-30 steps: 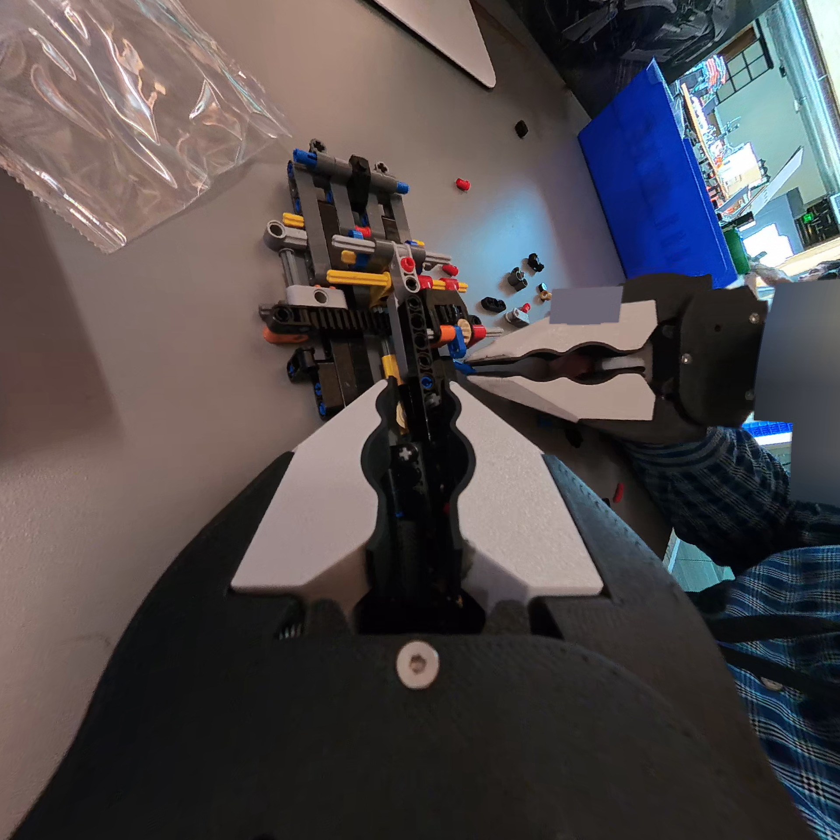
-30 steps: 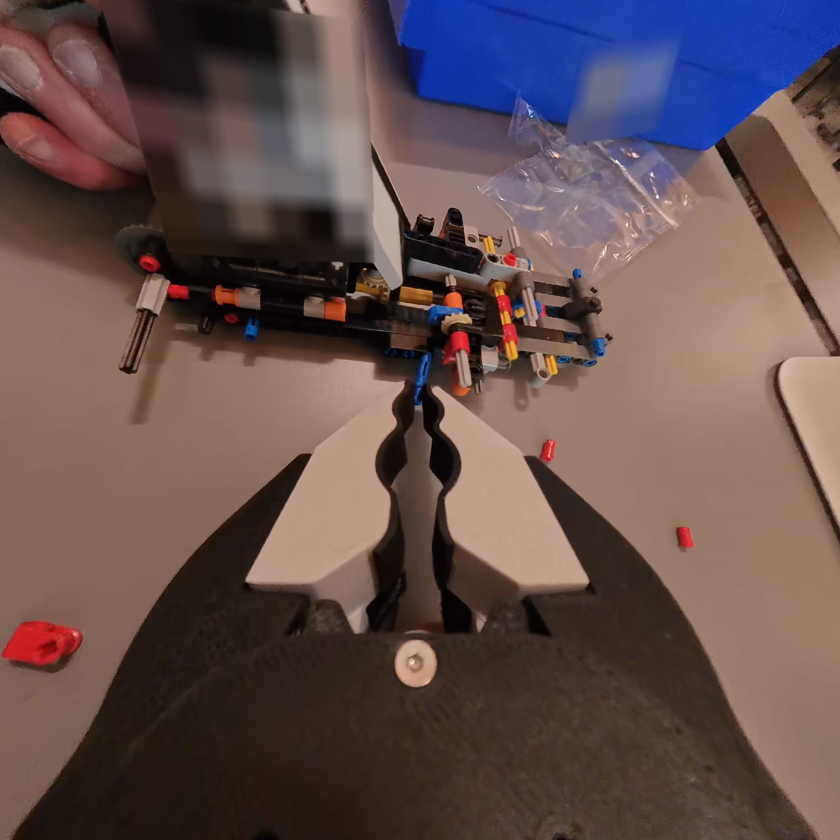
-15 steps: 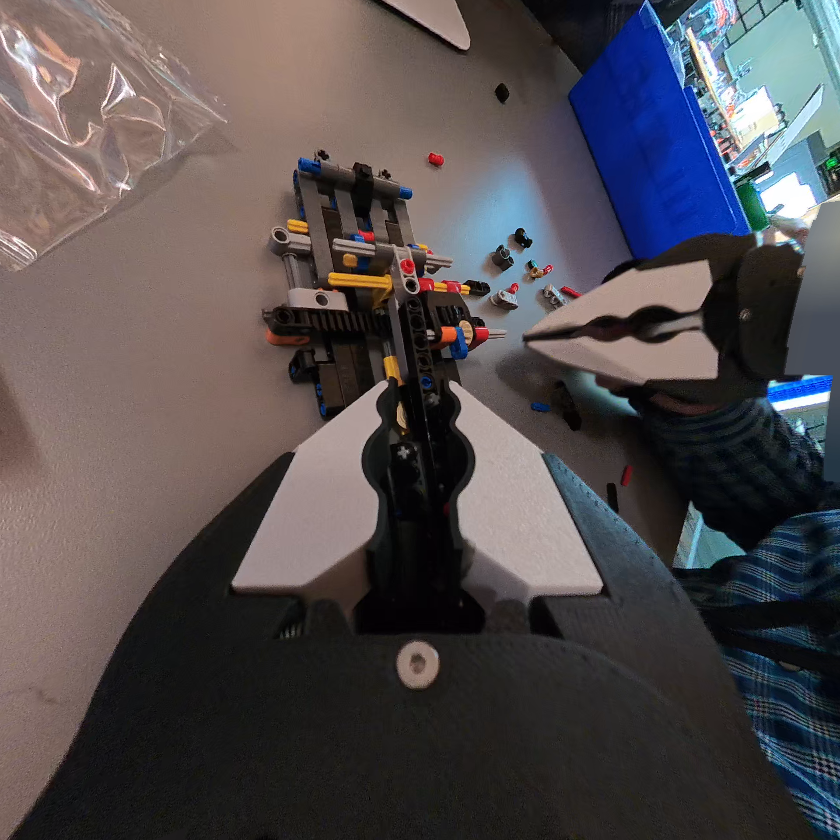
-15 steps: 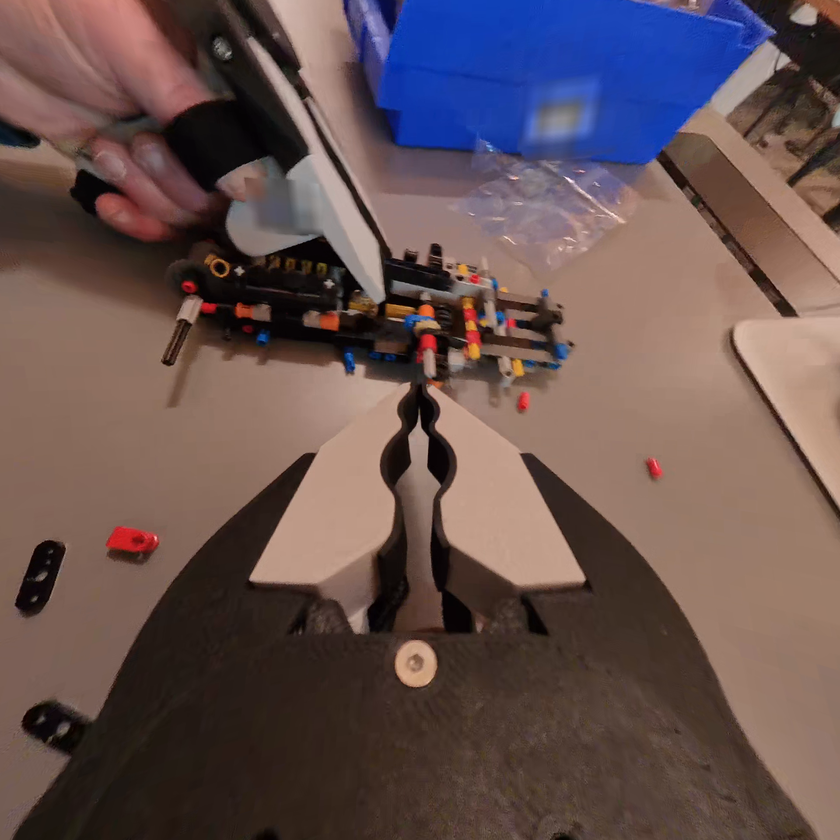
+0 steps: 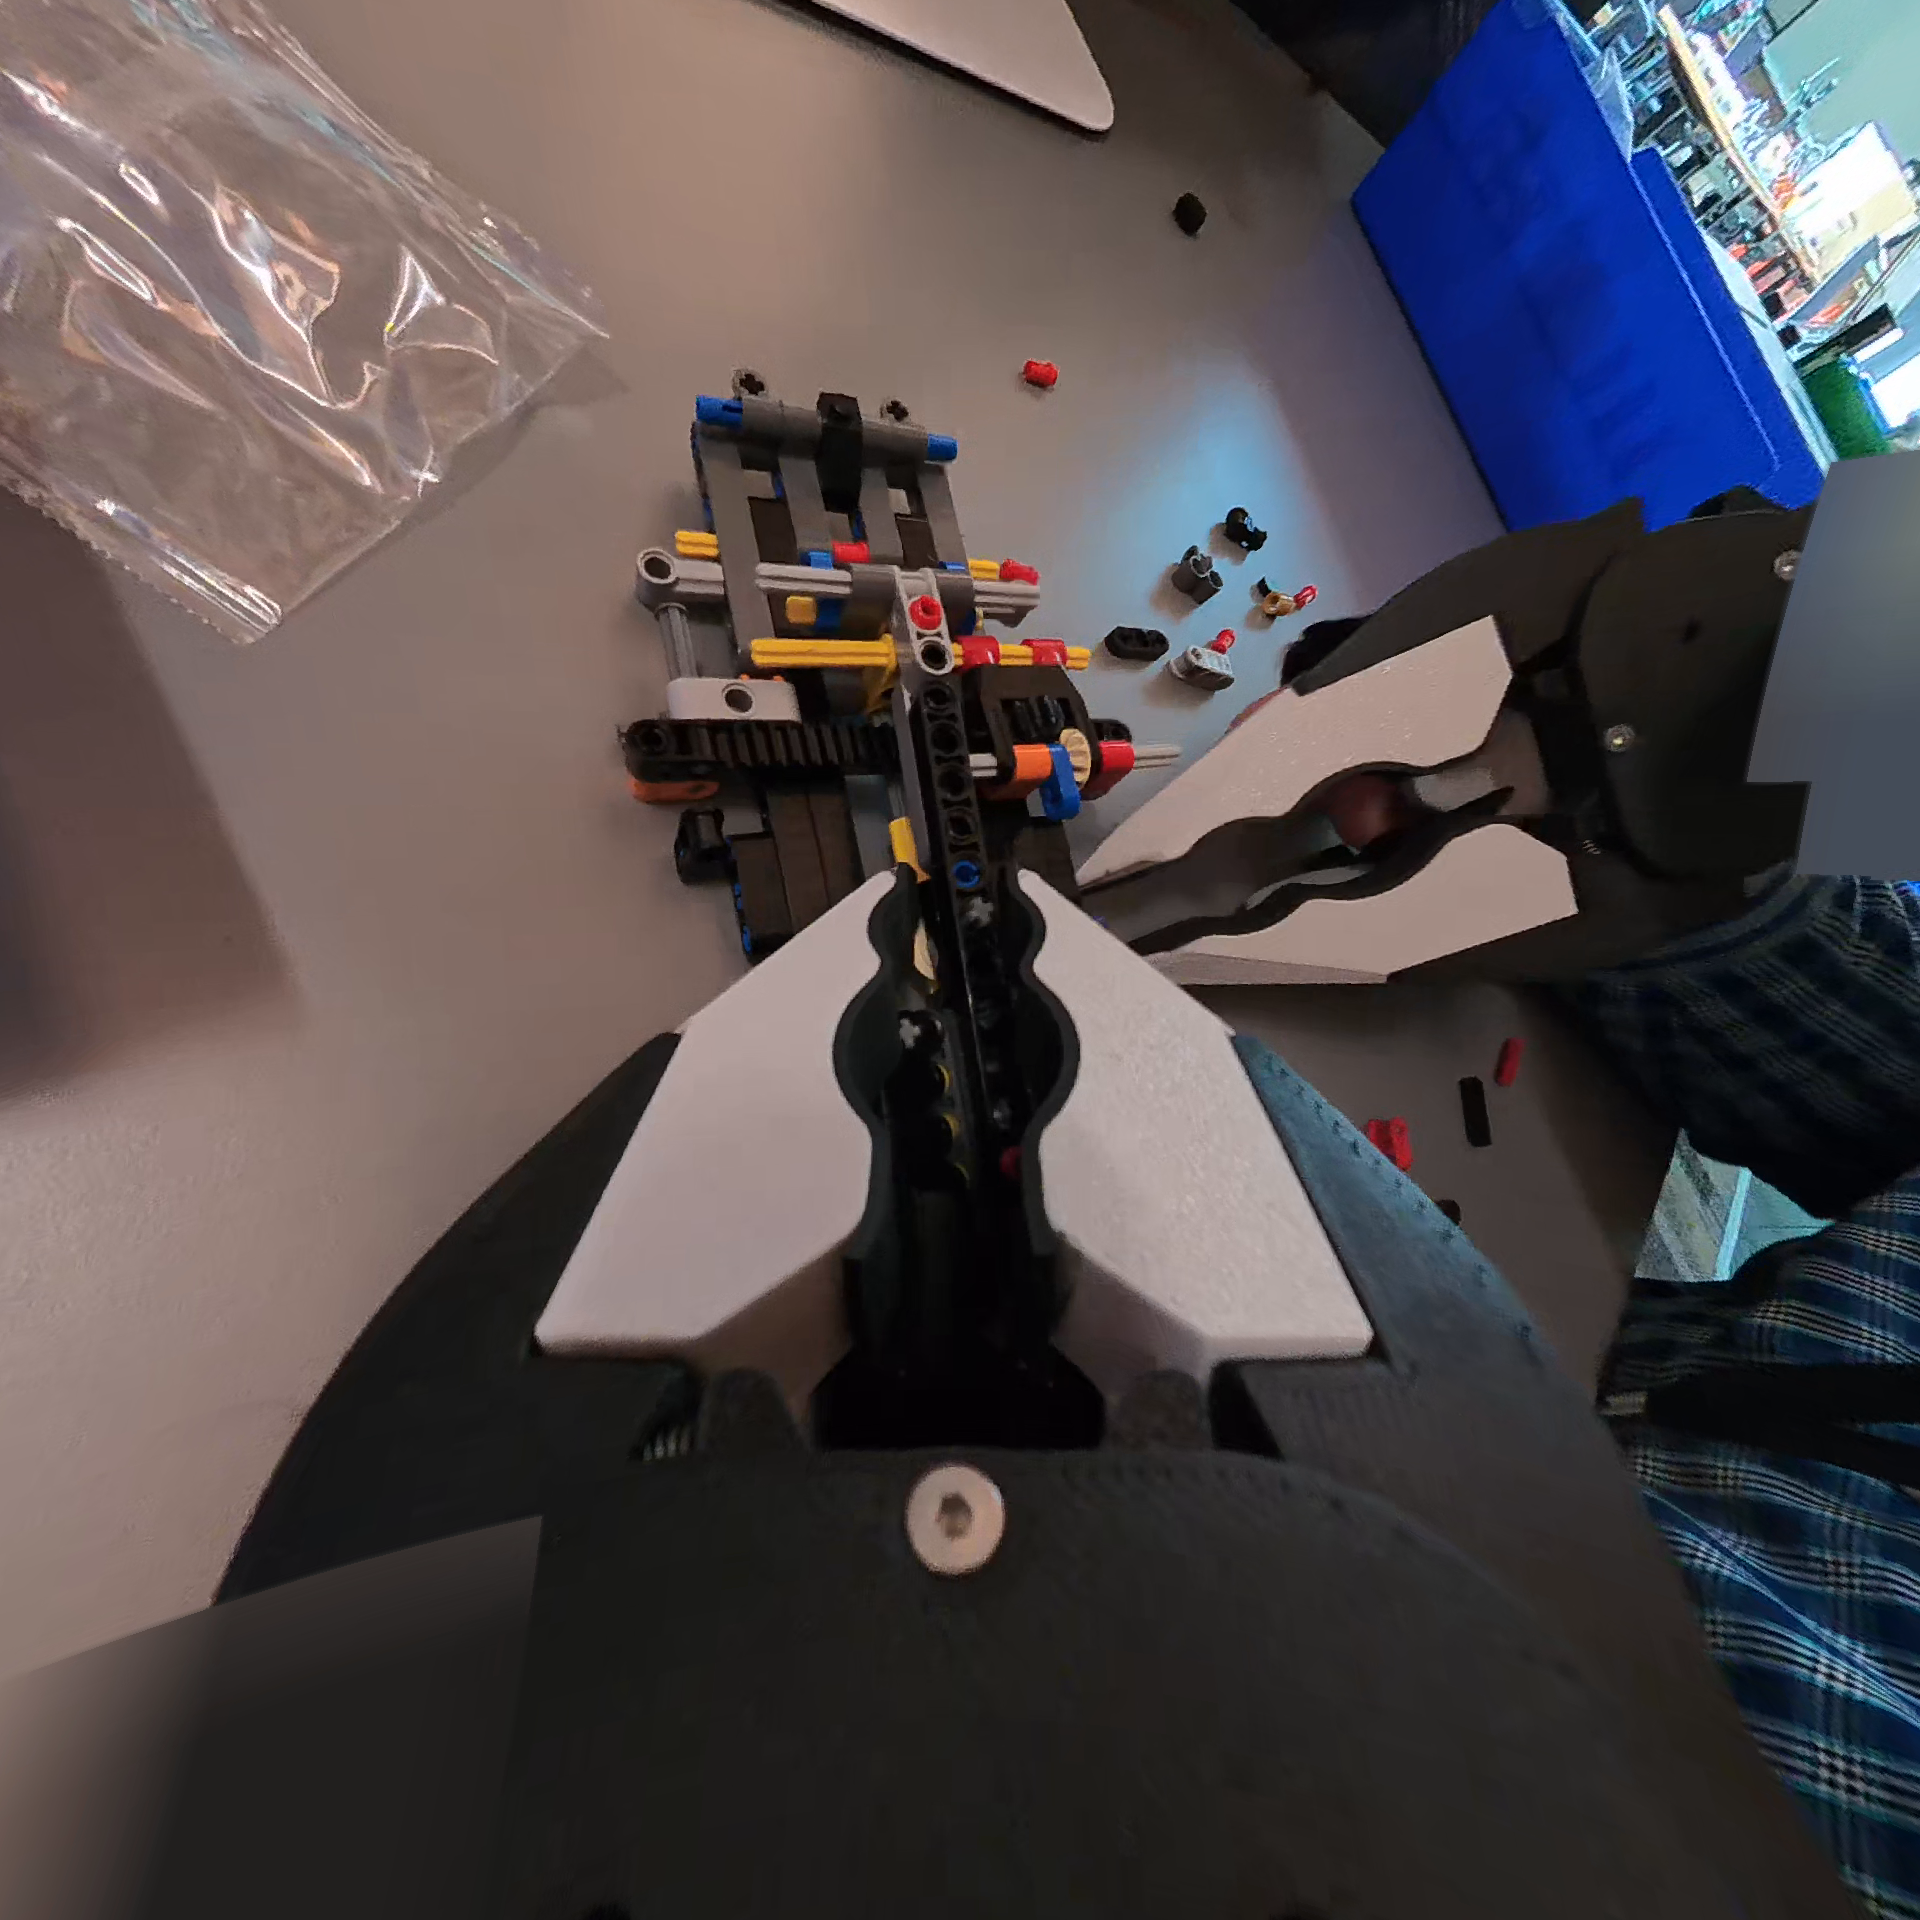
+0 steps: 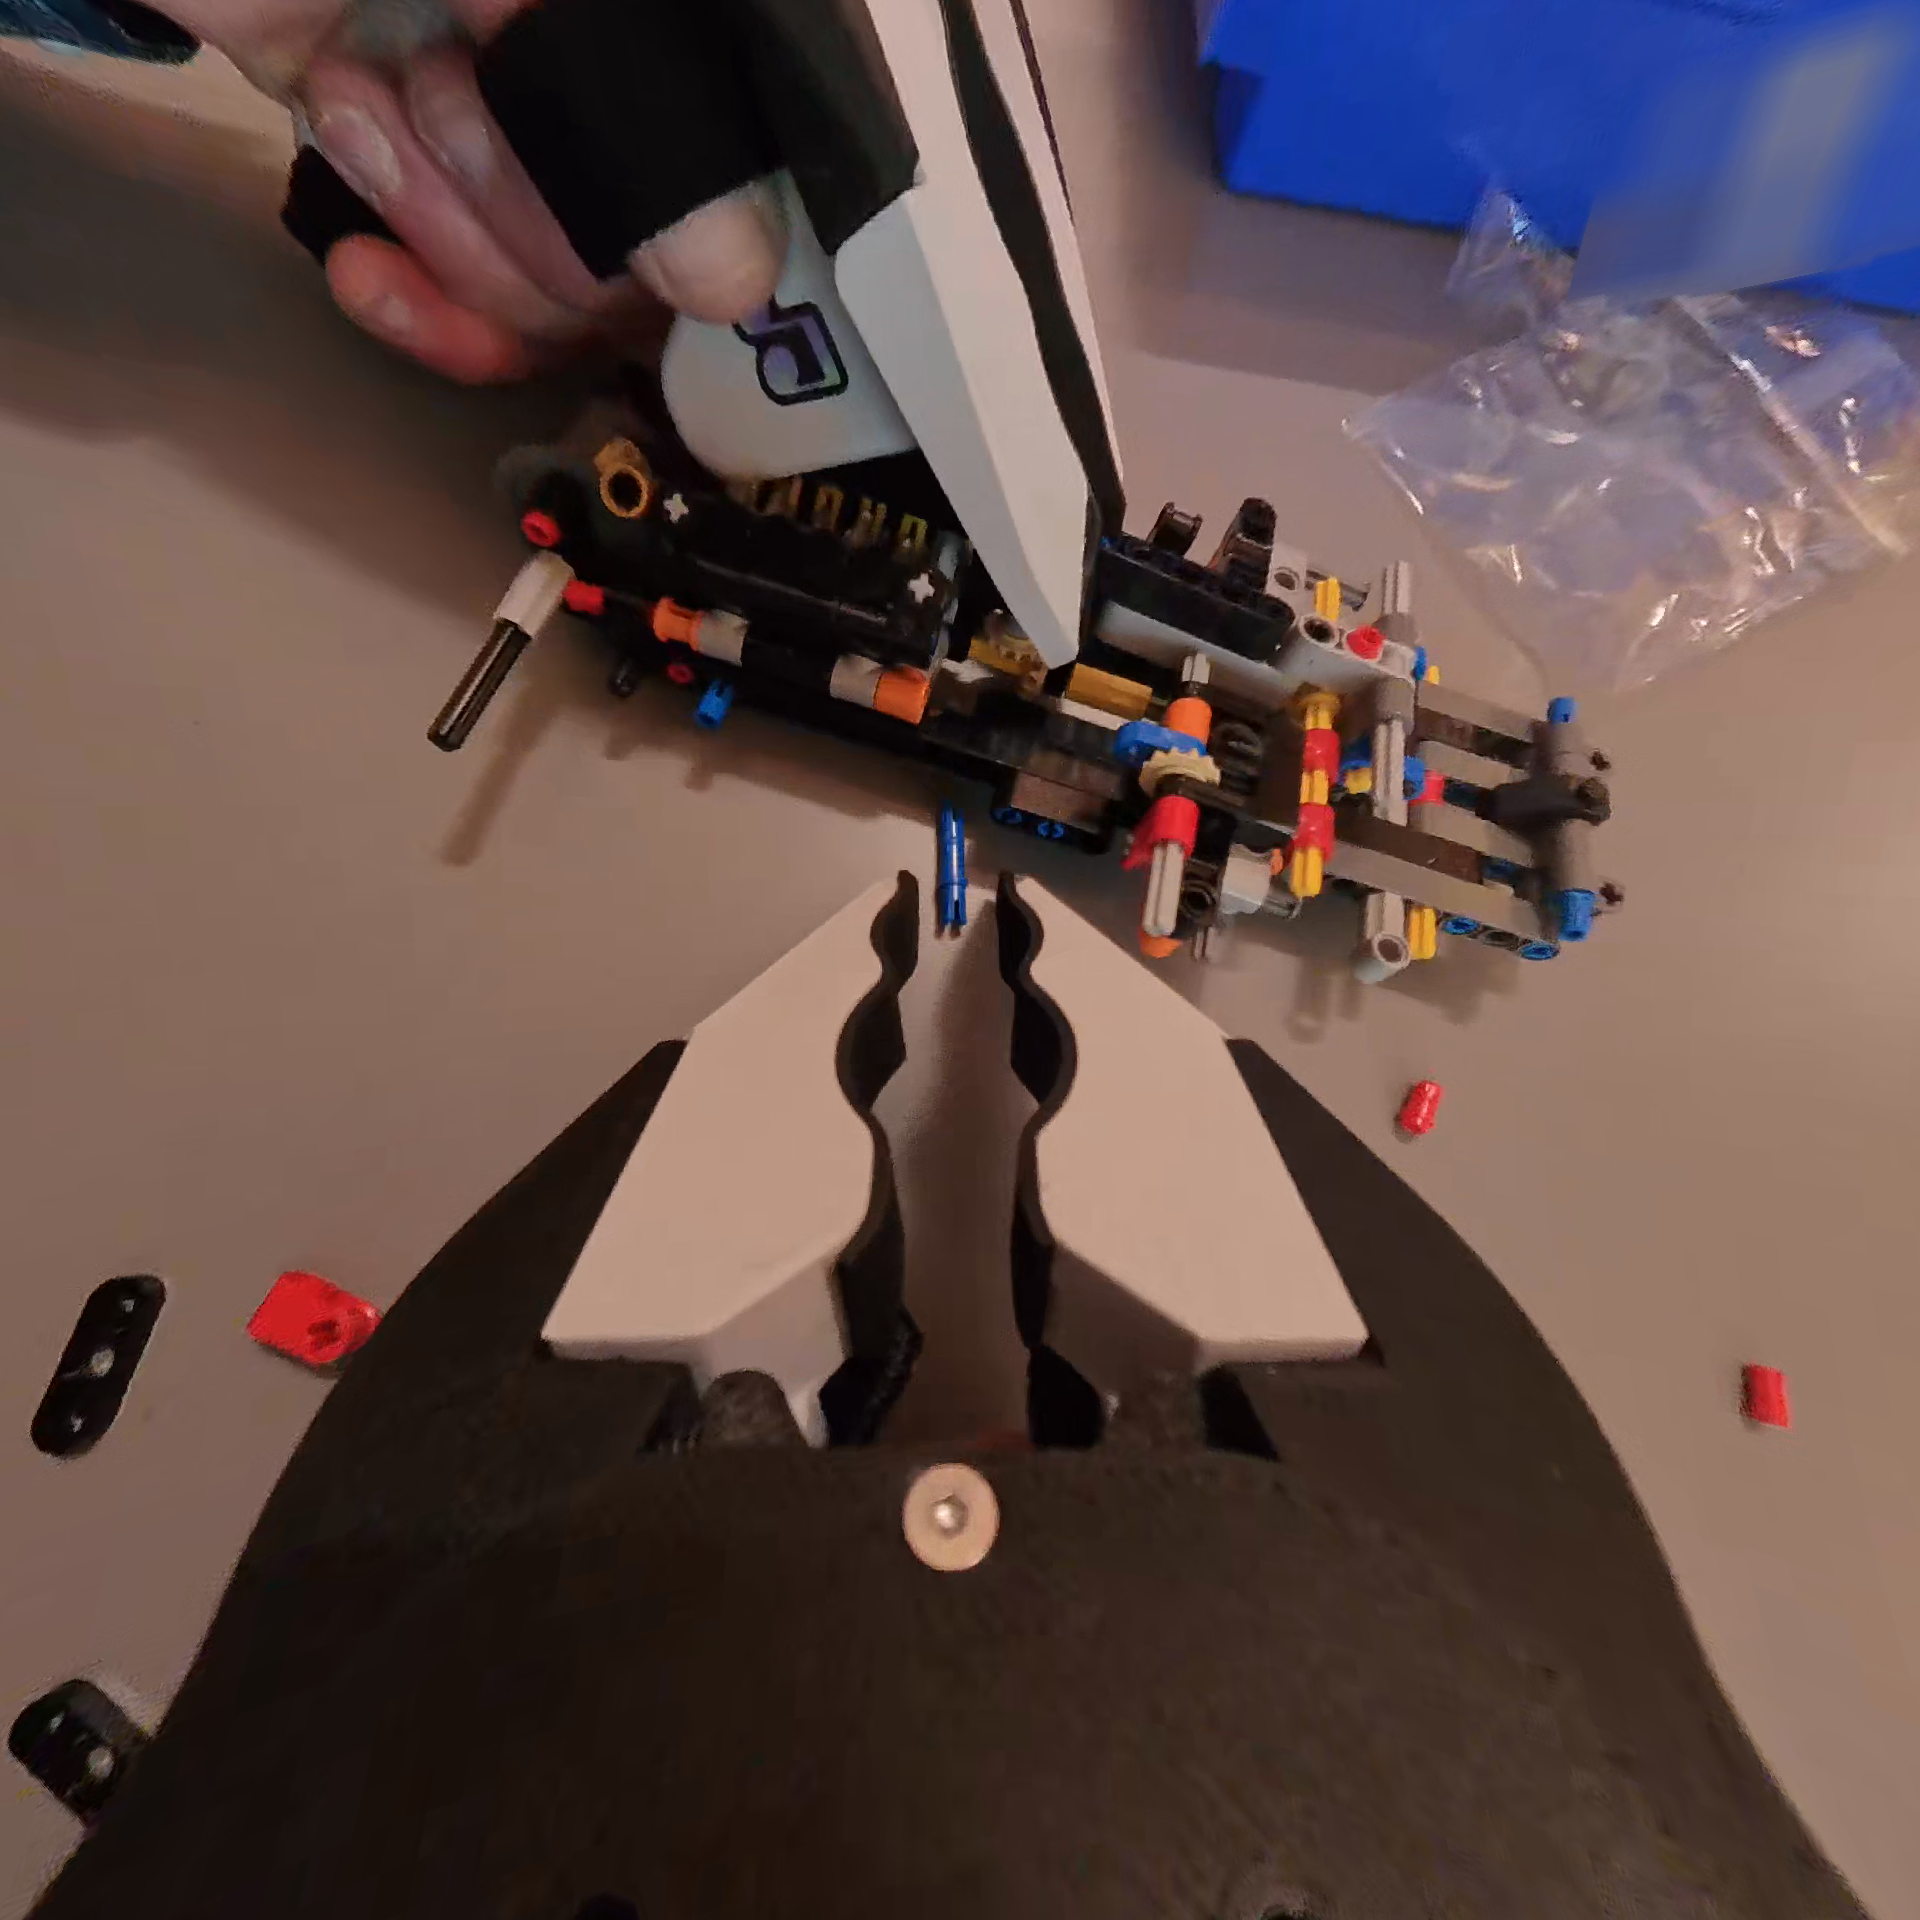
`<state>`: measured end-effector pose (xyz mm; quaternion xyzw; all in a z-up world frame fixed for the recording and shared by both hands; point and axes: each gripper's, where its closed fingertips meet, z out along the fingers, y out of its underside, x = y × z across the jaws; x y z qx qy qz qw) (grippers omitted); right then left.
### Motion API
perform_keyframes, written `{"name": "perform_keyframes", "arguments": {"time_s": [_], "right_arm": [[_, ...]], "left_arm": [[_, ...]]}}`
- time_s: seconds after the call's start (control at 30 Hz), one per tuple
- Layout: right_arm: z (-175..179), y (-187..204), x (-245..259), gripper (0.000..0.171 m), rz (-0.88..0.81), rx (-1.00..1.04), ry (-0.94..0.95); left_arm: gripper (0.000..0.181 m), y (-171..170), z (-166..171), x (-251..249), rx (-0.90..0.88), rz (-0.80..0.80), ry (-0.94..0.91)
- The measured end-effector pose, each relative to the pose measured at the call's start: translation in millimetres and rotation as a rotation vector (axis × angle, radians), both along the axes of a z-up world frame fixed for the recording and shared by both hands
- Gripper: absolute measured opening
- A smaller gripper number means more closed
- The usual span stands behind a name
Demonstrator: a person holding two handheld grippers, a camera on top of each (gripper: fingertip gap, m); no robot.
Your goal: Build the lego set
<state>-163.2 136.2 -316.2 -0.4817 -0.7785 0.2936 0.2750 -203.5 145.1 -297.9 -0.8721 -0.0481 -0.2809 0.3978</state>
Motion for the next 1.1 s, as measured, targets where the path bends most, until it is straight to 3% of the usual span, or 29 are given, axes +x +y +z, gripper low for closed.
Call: {"name": "perform_keyframes", "arguments": {"time_s": [0.1, 0.5, 1.1], "right_arm": [[-1.5, -0.8, -2.4, 0.002, 0.001, -0.022, -0.012], [2.6, 26.2, -0.1, 0.002, -0.155, 0.007, 0.036], [4.9, 26.3, -6.3, 0.001, -0.187, 0.144, 0.096]], "left_arm": [[0.015, -0.5, 0.2, -2.2, 0.004, 0.002, -0.006], [0.016, 1.7, -3.3, -2.9, -0.003, -0.019, 0.064], [0.016, 2.3, -6.9, -3.9, -0.015, -0.007, 0.119]]}}
